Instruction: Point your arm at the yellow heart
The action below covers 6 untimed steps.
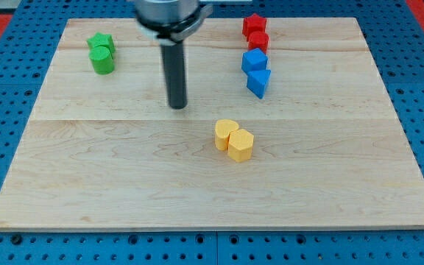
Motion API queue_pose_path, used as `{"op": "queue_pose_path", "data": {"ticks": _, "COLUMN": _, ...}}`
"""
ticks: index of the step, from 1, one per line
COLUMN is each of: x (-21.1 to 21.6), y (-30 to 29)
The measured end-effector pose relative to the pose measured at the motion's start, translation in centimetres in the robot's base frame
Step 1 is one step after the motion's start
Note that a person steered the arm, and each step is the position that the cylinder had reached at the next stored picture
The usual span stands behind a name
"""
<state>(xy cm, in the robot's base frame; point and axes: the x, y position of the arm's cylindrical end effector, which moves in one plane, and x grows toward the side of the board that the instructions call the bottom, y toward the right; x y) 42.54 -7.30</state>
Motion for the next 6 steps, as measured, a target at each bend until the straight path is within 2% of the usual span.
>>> {"op": "queue_pose_path", "data": {"ticks": 1, "x": 4.1, "y": -0.6}}
{"op": "queue_pose_path", "data": {"ticks": 2, "x": 7.8, "y": 1.7}}
{"op": "queue_pose_path", "data": {"ticks": 4, "x": 7.8, "y": 5.7}}
{"op": "queue_pose_path", "data": {"ticks": 6, "x": 5.6, "y": 6.1}}
